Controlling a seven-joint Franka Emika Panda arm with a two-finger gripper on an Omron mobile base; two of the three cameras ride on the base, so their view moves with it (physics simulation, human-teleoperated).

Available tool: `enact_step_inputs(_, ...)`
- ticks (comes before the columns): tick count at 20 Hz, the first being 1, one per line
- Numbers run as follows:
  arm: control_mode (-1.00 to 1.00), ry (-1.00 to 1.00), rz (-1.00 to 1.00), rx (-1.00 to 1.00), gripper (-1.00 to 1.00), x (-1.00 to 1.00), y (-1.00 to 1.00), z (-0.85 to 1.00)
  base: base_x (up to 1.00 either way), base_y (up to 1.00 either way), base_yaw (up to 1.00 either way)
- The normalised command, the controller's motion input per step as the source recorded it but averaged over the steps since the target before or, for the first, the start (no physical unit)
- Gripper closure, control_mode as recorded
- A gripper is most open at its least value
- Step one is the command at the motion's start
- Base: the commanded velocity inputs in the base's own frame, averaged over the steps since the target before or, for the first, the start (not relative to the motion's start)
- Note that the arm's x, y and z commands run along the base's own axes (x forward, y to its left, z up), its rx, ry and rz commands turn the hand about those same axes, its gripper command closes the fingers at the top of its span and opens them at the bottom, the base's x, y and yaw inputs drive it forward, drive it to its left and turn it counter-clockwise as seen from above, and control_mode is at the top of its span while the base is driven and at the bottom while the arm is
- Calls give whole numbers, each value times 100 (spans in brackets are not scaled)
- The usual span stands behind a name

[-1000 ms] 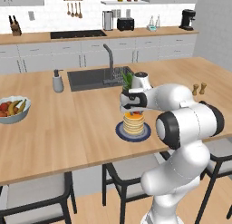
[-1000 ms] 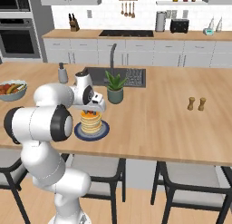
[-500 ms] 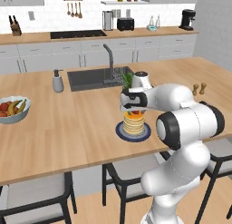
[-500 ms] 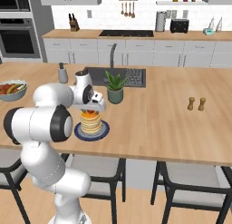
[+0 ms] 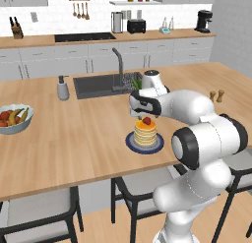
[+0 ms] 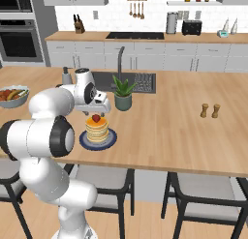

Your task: Take the strawberry from the fridge and place it on top of the pancake, located on the dining counter.

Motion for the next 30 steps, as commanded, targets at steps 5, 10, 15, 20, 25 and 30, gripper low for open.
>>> enact_step_inputs(5,-100,0,2,-1,-100,-95,54,48,0,0,0)
enact_step_inputs(10,-100,1,3,0,-100,-100,83,19,0,0,0)
enact_step_inputs(15,-100,0,1,0,-100,-100,91,0,0,0,0)
enact_step_inputs(20,-100,0,0,0,-100,-100,71,0,0,0,0)
enact_step_inputs(25,-100,0,0,-1,-100,-100,14,0,0,0,0)
enact_step_inputs(30,-100,7,0,-4,-100,-41,0,-2,0,0,0)
